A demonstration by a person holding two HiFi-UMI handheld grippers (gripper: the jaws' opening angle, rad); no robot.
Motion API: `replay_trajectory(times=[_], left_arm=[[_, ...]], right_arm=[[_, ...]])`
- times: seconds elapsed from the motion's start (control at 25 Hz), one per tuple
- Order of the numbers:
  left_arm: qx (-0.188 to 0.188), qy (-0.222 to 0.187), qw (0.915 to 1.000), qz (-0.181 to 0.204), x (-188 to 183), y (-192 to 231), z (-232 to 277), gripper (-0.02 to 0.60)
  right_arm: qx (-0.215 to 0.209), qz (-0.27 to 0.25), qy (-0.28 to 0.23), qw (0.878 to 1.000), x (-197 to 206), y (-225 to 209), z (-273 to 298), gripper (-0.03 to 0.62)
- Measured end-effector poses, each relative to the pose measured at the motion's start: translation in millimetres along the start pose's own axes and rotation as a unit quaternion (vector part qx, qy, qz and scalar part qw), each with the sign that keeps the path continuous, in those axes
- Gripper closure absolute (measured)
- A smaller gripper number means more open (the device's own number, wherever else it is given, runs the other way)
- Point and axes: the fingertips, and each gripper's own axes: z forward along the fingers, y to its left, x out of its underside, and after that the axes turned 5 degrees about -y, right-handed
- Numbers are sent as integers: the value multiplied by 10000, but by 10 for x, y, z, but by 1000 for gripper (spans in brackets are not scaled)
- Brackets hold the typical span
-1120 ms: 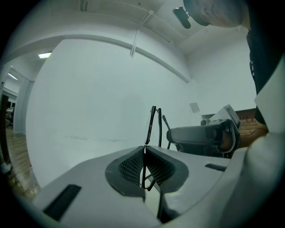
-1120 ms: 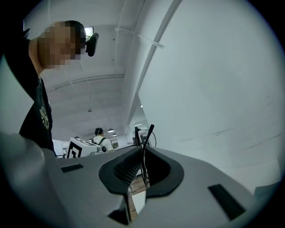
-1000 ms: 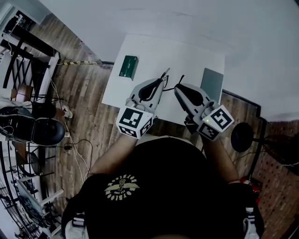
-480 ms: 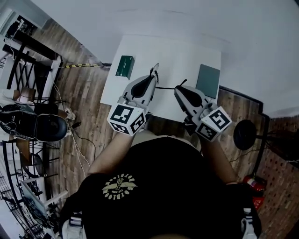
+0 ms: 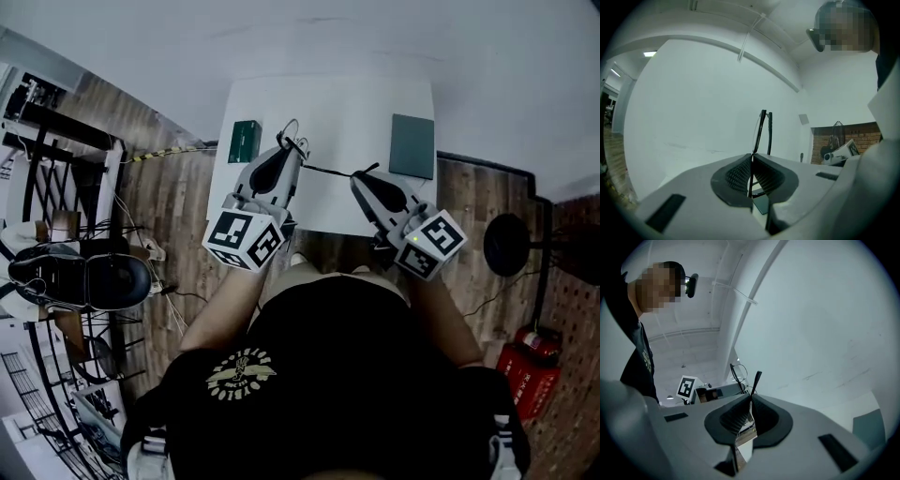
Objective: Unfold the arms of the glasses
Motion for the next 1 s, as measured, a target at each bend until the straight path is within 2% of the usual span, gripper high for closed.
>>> replay_trajectory(times=[0.28, 0.44, 0.6, 0.76, 0.88, 1.0], left_arm=[[155, -56, 9996, -217, -69, 179, -85, 561], [234, -77, 9986, -471, -109, 397, -185, 561], [237, -86, 9981, -560, -112, 698, -301, 561], [195, -122, 9984, -513, -137, 1044, -409, 561], [87, -139, 9991, -393, -145, 1338, -475, 561], [-33, -75, 9996, -274, -110, 1655, -535, 561]], right_arm=[[231, 153, -61, 9996, 160, 50, 68, 580], [326, 333, -161, 9988, 278, 96, 207, 580], [386, 482, -119, 9980, 431, 151, 456, 576], [539, 158, 49, 9984, 570, 225, 731, 565], [771, 3, 173, 9969, 647, 199, 883, 517], [1052, -162, 146, 9942, 634, 144, 996, 505]])
